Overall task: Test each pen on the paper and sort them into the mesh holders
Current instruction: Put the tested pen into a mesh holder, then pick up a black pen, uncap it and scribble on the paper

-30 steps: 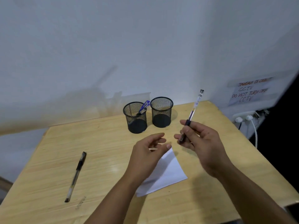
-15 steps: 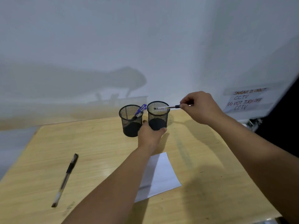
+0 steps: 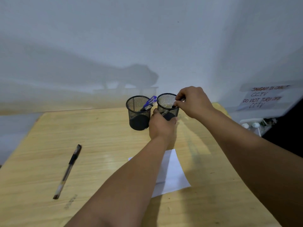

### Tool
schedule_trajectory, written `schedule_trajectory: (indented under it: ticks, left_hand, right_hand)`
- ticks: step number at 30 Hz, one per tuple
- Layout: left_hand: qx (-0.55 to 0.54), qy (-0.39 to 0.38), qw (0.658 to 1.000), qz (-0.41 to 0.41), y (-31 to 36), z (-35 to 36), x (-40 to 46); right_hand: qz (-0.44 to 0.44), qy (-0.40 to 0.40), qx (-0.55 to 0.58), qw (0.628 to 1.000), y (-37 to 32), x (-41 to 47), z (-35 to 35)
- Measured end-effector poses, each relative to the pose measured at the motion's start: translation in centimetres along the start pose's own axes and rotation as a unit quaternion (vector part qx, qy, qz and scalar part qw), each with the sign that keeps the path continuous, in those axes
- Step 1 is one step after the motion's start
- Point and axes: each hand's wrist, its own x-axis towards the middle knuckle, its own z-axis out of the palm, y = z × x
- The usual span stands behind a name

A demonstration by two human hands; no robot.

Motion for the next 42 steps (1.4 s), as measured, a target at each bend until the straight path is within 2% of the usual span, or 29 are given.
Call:
schedule_trajectory:
  ticks: [3, 8, 10, 13, 18, 28, 31, 35, 42]
  left_hand:
    - [0.001, -0.013, 1.000, -0.002, 0.1, -0.2, -0.1]
    - [-0.005, -0.045, 0.999, 0.020, -0.3, -2.1, -2.8]
    - [0.005, -0.067, 0.996, 0.055, -0.8, -3.7, -4.6]
    - [0.028, -0.090, 0.993, 0.073, -2.3, -7.1, -7.3]
    - [0.083, -0.055, 0.991, 0.093, -6.5, -14.1, -10.5]
    - [0.201, 0.089, 0.975, 0.036, -14.2, -25.3, -12.9]
    - [0.224, 0.111, 0.968, 0.013, -15.0, -26.8, -12.8]
    - [0.259, 0.098, 0.960, -0.025, -15.1, -28.1, -12.3]
    - [0.257, 0.076, 0.961, -0.065, -15.5, -29.2, -11.9]
  right_hand:
    - [0.004, 0.007, 0.014, 1.000, 0.2, -0.4, 0.3]
    - [-0.023, 0.126, 0.081, 0.988, 0.6, -3.9, -0.2]
    - [-0.027, 0.139, 0.116, 0.983, 0.6, -6.0, 0.0]
    - [0.011, 0.089, 0.169, 0.981, 0.4, -9.0, 1.1]
    - [0.008, -0.032, 0.177, 0.984, -0.9, -11.8, 4.1]
    - [-0.085, -0.164, 0.167, 0.968, -10.8, -12.4, 11.2]
    - [-0.111, -0.190, 0.153, 0.963, -14.1, -12.5, 13.1]
    - [-0.119, -0.220, 0.149, 0.957, -17.3, -13.3, 14.6]
    - [-0.107, -0.244, 0.168, 0.949, -19.0, -14.3, 15.6]
